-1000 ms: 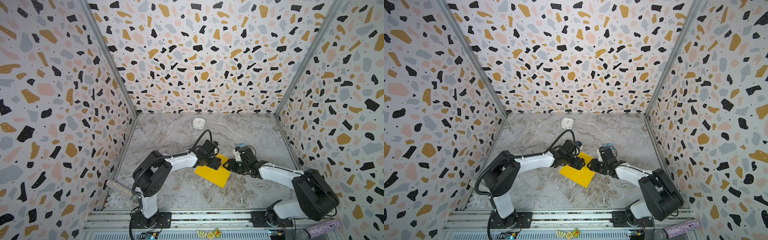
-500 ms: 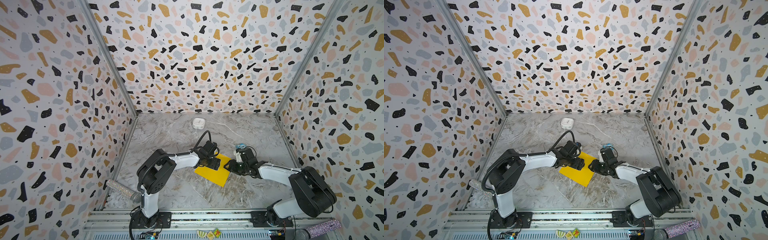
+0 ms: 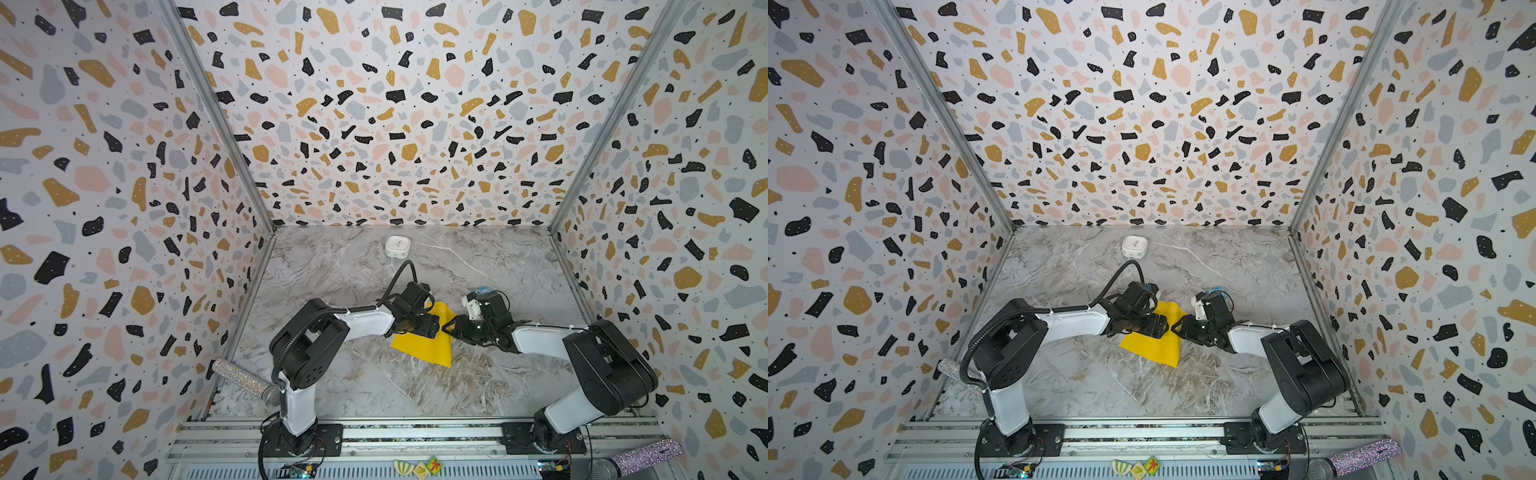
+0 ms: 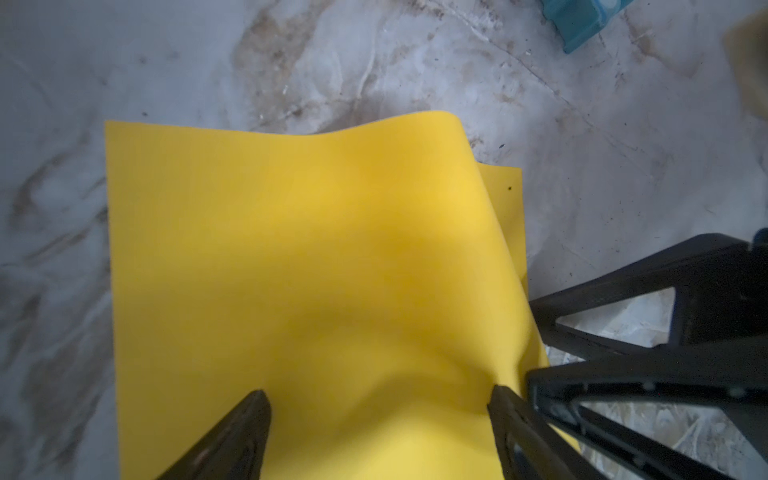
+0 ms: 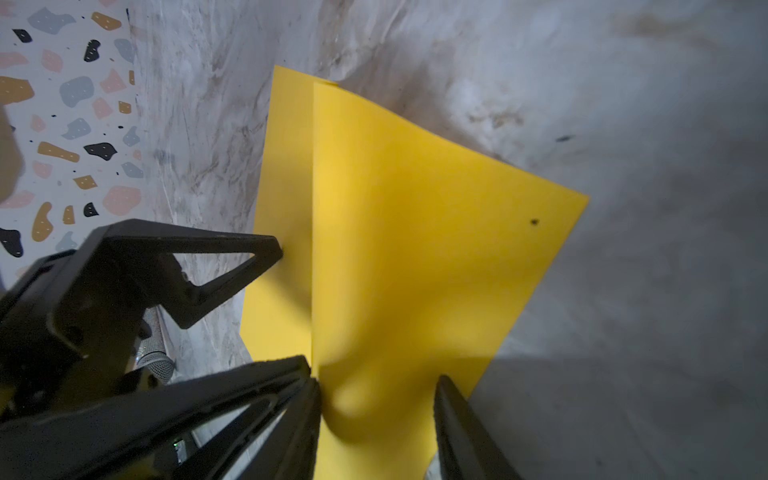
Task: Fold a paper plane with a square sheet of paper (pick it up from the middle)
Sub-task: 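Pinch the sheet's middle with both grippers, bunching it between them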
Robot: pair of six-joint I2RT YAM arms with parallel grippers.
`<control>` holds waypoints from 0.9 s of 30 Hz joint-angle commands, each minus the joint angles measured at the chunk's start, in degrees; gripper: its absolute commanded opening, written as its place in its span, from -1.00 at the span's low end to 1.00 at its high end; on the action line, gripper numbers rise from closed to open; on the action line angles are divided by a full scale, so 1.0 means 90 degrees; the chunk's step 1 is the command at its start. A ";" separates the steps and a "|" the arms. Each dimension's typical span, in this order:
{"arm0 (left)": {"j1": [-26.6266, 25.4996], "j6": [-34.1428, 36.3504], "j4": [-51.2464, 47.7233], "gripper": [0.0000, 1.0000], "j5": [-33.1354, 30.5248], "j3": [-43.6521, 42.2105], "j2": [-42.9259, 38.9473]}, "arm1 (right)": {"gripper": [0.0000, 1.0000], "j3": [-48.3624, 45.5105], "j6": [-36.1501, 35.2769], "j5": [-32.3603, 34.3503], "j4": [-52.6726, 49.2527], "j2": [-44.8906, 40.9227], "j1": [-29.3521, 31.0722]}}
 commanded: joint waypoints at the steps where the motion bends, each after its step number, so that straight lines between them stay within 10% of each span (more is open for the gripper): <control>1: 0.0129 -0.0278 -0.0205 0.68 0.0365 -0.0246 0.0030 | -0.09 0.0000 -0.0140 -0.0117 -0.0245 0.0348 -0.0009; 27: 0.1198 -0.1002 0.1420 0.89 0.2277 -0.1477 -0.0392 | -0.11 0.0042 -0.0324 -0.0789 0.0361 0.0622 -0.0160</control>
